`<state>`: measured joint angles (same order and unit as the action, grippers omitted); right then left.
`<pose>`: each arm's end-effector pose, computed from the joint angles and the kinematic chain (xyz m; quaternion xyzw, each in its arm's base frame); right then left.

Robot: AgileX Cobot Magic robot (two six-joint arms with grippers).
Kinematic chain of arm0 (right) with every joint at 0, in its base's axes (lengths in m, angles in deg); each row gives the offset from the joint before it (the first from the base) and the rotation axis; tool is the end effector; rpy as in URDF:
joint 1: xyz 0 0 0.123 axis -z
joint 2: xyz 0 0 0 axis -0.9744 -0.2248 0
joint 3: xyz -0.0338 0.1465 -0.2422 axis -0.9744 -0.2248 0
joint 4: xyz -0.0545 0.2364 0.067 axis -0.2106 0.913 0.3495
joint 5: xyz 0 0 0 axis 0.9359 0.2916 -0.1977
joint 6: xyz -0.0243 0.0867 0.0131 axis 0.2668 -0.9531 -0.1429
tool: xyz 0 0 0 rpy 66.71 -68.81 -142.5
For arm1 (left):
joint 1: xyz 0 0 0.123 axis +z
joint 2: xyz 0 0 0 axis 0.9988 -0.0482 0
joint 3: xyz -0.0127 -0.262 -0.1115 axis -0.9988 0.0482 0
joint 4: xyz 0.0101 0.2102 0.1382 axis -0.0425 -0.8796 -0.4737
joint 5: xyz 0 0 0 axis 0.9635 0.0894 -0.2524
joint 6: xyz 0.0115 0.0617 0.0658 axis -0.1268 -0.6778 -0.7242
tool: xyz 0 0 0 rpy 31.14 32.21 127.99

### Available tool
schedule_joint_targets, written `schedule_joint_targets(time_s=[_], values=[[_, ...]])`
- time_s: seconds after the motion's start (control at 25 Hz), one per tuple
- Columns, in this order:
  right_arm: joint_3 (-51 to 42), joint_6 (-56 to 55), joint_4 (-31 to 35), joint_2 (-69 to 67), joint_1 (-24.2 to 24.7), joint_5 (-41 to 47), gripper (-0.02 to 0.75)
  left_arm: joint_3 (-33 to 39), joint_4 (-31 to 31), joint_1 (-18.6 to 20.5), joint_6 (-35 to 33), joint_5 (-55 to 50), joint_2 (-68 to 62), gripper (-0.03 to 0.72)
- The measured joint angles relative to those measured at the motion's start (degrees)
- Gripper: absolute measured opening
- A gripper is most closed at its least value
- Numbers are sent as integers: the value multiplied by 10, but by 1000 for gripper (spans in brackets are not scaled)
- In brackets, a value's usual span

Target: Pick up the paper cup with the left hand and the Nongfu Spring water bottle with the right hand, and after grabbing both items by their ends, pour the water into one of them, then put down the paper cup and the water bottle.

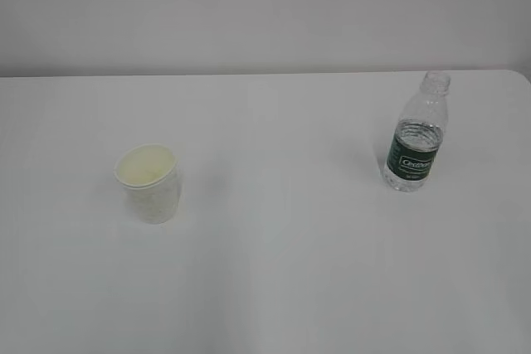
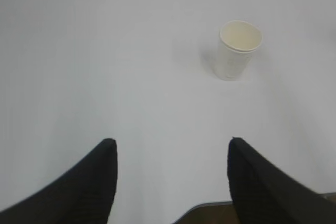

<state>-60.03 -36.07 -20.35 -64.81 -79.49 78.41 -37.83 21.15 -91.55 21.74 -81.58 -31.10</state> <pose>-0.0118 -0.0123 0.2703 0.0253 0.8687 -0.0390 0.4932 -0.0093 -0.0055 0.2832 0.0062 0.8539 -0.0758 0.5148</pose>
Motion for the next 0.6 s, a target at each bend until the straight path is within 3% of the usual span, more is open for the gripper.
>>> schedule_joint_targets(time_s=[0.6], values=[[0, 0, 0, 0, 0, 0, 552, 0, 0, 0, 0, 0, 0, 460]])
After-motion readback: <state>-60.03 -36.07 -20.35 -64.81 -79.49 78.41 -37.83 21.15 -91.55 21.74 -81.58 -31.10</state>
